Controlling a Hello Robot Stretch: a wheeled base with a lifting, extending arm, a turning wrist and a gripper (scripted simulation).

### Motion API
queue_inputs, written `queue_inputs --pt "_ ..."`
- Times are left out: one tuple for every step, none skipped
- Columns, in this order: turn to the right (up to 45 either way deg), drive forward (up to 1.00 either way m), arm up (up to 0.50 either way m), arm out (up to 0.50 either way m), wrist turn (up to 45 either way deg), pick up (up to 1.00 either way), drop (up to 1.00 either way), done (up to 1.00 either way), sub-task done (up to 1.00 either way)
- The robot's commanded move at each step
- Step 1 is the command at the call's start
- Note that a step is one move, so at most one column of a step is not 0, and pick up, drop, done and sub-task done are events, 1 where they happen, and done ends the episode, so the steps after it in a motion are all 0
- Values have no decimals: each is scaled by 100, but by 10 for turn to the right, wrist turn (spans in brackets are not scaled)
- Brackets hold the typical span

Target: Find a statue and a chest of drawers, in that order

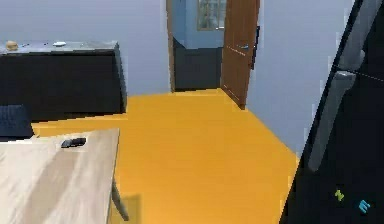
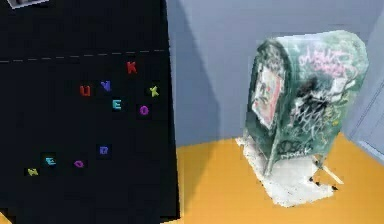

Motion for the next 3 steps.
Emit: queue_inputs --pt "0 100 0 0 0 0 0 0 0" --pt "0 100 0 0 0 0 0 0 0" --pt "0 100 0 0 0 0 0 0 0"
